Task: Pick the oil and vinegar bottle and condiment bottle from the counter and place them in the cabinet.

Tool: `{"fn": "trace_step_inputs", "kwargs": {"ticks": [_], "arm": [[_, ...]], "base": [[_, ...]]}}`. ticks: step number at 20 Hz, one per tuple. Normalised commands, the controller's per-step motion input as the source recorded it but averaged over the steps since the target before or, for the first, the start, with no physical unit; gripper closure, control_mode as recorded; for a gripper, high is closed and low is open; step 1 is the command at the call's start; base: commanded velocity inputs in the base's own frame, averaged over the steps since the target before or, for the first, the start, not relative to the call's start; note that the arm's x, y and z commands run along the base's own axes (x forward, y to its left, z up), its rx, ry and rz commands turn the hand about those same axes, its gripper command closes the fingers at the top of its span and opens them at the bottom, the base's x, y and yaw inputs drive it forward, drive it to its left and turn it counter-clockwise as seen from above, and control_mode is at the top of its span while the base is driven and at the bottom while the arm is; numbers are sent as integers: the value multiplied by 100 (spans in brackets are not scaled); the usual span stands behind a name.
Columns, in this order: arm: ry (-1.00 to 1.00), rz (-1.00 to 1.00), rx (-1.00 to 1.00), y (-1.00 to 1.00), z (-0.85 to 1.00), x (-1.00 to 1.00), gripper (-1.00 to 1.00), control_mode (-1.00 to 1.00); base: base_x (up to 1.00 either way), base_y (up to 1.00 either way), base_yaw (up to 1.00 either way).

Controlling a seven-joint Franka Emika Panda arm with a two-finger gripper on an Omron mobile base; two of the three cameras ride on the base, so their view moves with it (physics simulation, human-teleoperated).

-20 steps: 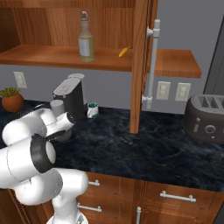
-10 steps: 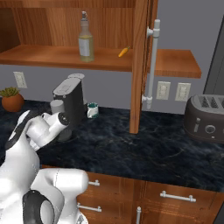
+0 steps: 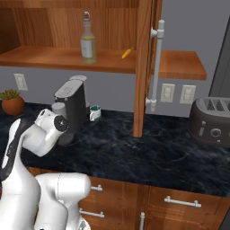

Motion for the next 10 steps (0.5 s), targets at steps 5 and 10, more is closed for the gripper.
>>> {"fn": "trace_step_inputs", "kwargs": {"ticks": [5, 10], "arm": [[0, -25, 17, -9, 65, -2, 100, -100], [0, -24, 15, -1, 72, 0, 100, -100]], "base": [[0, 0, 0], [0, 0, 0]]}}
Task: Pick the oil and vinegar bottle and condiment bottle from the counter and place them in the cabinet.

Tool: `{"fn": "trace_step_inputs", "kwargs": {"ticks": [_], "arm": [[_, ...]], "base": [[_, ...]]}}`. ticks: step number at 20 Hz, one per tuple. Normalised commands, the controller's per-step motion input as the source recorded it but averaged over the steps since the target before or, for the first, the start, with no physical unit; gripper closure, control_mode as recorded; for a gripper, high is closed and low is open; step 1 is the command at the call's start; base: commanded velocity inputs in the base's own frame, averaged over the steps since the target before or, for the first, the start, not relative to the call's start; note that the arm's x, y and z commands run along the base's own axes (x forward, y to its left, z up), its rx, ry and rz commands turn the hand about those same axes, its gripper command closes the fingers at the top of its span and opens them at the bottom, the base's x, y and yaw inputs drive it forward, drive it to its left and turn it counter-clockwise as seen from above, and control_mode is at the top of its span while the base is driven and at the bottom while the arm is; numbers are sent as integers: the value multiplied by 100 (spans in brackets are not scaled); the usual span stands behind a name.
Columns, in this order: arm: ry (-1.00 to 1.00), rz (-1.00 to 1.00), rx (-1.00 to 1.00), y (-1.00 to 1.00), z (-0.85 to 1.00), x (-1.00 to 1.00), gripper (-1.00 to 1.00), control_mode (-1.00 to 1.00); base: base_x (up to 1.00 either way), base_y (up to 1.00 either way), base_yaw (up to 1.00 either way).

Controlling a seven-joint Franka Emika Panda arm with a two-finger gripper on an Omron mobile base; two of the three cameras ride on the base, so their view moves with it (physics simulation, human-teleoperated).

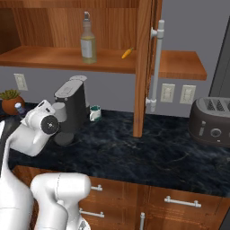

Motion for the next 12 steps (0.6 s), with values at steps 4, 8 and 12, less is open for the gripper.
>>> {"fn": "trace_step_inputs", "kwargs": {"ticks": [4, 8, 12], "arm": [[0, -20, 16, -1, 67, 0, 100, -100], [0, -14, 19, -7, 62, 0, 100, -100], [0, -11, 25, -20, 72, 0, 100, -100]], "base": [[0, 0, 0], [0, 0, 0], [0, 0, 0]]}}
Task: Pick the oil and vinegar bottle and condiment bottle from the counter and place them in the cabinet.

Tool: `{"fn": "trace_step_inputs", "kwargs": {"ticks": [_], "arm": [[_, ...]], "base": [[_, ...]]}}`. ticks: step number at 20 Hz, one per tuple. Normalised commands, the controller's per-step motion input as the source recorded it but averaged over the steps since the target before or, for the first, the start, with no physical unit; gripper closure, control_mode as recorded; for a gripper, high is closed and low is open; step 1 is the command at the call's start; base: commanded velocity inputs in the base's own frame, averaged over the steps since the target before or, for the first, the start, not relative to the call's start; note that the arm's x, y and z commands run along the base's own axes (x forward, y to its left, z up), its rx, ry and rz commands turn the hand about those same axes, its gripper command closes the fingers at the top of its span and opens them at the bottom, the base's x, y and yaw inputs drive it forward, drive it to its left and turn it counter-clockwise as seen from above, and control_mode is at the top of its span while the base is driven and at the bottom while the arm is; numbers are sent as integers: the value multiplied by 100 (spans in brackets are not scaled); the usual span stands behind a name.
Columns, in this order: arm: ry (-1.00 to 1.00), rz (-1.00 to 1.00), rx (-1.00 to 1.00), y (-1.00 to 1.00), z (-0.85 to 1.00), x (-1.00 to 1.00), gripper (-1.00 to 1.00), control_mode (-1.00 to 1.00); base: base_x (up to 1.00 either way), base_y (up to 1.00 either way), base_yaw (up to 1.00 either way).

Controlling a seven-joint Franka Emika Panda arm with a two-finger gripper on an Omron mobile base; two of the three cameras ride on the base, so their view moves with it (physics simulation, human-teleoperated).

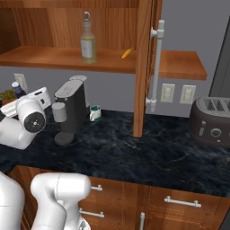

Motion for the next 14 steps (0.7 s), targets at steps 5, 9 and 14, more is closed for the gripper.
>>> {"fn": "trace_step_inputs", "kwargs": {"ticks": [5, 9, 14], "arm": [[3, -8, 25, -27, 77, 3, 100, -100], [11, -3, 15, -23, 65, 6, 100, -100], [23, 0, 5, -16, 46, 3, 100, -100]], "base": [[0, 0, 0], [0, 0, 0], [0, 0, 0]]}}
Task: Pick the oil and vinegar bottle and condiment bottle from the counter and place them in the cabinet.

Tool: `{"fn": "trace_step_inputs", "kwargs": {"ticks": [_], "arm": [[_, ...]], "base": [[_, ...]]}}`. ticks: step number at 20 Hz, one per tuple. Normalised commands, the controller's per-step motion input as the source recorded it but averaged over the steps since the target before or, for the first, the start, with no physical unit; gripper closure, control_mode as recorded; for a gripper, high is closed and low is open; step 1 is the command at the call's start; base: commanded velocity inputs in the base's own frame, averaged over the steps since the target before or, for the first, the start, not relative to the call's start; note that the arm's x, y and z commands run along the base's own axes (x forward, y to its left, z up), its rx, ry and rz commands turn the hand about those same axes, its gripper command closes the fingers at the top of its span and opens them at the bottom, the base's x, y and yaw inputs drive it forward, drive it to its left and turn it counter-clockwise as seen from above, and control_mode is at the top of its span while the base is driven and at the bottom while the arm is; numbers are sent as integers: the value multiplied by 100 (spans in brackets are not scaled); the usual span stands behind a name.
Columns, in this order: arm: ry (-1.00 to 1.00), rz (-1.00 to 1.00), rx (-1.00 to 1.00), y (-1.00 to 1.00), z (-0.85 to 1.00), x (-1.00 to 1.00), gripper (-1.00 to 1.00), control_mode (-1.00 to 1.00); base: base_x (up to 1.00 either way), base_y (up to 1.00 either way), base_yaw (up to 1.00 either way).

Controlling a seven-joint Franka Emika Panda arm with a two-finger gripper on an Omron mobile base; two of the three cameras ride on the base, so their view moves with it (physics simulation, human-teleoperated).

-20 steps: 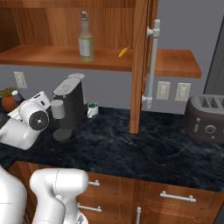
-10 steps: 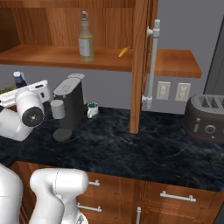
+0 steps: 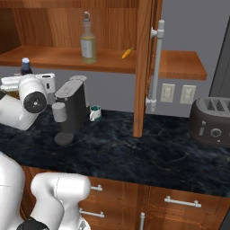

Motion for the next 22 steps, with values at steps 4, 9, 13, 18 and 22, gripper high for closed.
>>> {"fn": "trace_step_inputs", "kwargs": {"ticks": [4, 9, 13, 18, 22], "arm": [[28, -1, 0, -15, 41, 1, 100, -100], [26, -2, -1, -8, 26, 4, 100, -100], [21, -4, -10, 0, 15, 0, 100, -100], [8, -4, -18, 0, 30, 0, 100, -100], [0, -1, -23, -4, 42, 0, 100, -100]], "base": [[0, 0, 0], [0, 0, 0], [0, 0, 0], [0, 0, 0], [0, 0, 0]]}}
